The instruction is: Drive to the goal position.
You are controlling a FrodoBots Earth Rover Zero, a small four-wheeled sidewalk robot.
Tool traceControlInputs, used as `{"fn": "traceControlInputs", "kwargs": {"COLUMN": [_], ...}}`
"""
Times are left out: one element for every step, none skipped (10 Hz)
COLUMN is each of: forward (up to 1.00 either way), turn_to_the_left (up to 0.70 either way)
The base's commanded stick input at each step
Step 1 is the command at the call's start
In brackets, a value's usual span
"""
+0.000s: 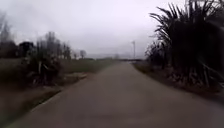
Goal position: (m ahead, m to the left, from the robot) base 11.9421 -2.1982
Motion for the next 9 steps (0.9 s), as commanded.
{"fn": "traceControlInputs", "kwargs": {"forward": [0.85, 0.85, 0.85, 0.85, 0.85, 0.85, 0.85, 0.85, 0.85], "turn_to_the_left": [0.00, 0.00, 0.00, 0.00, 0.00, 0.00, 0.00, 0.00, 0.00]}}
